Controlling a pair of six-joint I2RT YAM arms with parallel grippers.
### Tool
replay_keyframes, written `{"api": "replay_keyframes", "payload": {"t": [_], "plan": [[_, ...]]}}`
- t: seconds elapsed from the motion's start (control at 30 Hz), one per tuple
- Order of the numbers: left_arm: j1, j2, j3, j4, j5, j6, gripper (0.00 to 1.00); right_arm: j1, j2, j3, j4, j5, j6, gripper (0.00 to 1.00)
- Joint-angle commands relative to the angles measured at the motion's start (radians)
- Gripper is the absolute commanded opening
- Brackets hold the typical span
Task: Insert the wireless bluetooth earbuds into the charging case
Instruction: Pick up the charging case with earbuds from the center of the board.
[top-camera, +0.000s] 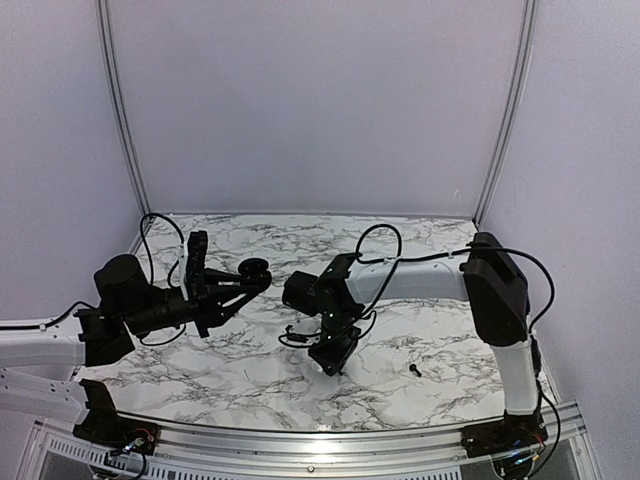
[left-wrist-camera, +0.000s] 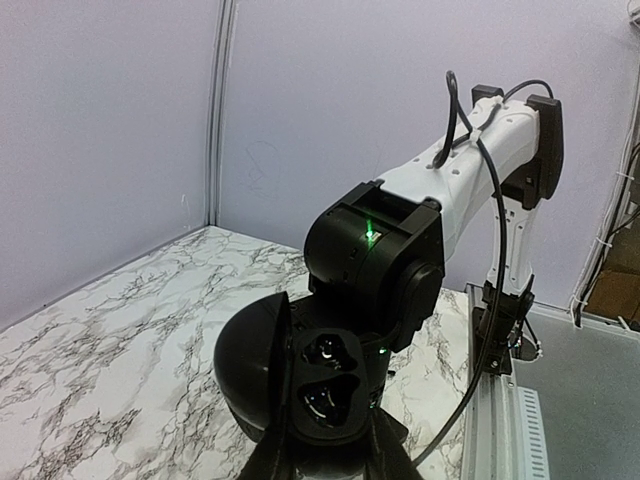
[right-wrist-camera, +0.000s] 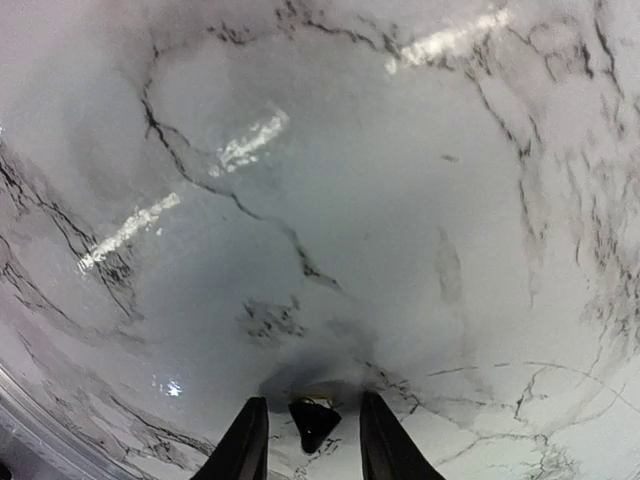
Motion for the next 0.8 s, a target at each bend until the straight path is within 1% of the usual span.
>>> {"api": "replay_keyframes", "payload": {"t": [0.0, 0.23, 0.43, 0.5, 0.63, 0.77], "plan": [[0.005, -0.026, -0.006, 0.004, -0.005, -0.005, 0.0, 0.024, 0.05, 0.074, -0.045, 0.046, -0.004, 0.3], [0.005, -0.037, -0.013, 0.0, -0.006, -0.003, 0.0, 0.031, 0.067, 0.09, -0.083, 0.066, -0.006, 0.22], [0.006, -0.034, -0.014, -0.002, -0.009, 0.0, 0.0, 0.032, 0.065, 0.089, -0.1, 0.067, -0.009, 0.21], [0.005, -0.035, -0.014, -0.002, -0.011, 0.0, 0.0, 0.034, 0.065, 0.091, -0.099, 0.064, -0.012, 0.19], [0.005, -0.033, -0.015, -0.004, -0.017, 0.0, 0.0, 0.034, 0.053, 0.092, -0.084, 0.05, -0.015, 0.11], [0.005, -0.027, -0.018, -0.002, -0.024, 0.008, 0.0, 0.033, 0.016, 0.082, -0.036, 0.029, -0.012, 0.09]]}}
